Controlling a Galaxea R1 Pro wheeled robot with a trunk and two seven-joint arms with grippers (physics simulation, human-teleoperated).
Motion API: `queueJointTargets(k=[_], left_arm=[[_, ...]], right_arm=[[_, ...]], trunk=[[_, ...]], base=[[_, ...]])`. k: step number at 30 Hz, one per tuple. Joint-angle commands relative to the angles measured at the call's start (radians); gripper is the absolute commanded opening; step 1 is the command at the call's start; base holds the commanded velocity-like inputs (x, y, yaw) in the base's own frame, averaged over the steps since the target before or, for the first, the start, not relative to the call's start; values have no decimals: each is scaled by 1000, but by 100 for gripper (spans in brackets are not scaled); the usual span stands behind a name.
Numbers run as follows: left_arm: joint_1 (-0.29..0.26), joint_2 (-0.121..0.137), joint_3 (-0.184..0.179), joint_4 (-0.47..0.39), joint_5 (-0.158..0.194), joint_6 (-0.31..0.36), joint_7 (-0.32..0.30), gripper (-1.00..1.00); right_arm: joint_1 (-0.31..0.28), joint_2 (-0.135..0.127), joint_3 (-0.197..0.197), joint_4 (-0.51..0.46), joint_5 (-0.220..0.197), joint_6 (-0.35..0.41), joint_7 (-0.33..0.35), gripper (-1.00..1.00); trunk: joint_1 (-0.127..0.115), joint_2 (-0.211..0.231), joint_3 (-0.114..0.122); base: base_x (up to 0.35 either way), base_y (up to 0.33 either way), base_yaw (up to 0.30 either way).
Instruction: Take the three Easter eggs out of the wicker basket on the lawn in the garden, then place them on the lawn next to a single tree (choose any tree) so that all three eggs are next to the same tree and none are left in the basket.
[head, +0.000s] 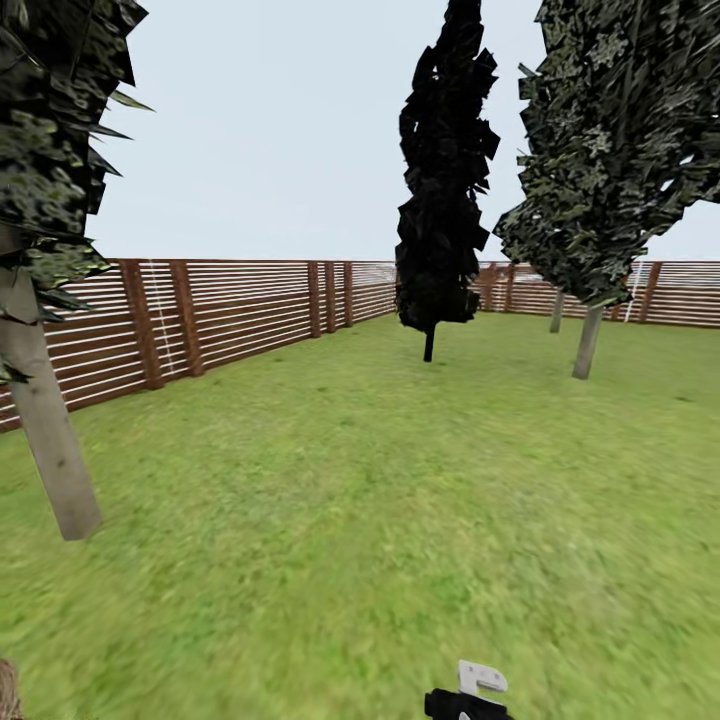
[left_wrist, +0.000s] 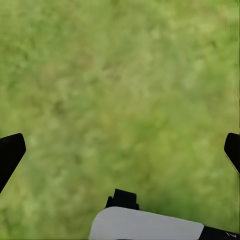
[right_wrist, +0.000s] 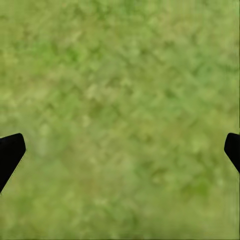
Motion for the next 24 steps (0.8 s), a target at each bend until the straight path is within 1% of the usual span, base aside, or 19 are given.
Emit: queueJointTargets(k=[1, 24], left_arm=[[-1, -1, 8, 0, -10, -4, -1, 100], [-1, -1, 8, 0, -9, -10, -1, 100]], right_arm=[[0, 0, 3, -3, -6, 6, -5, 100], [0, 0, 3, -3, -6, 6, -5, 100]], trunk=[[1, -1, -1], [1, -1, -1]], base=[[294, -123, 290], [293, -150, 290]])
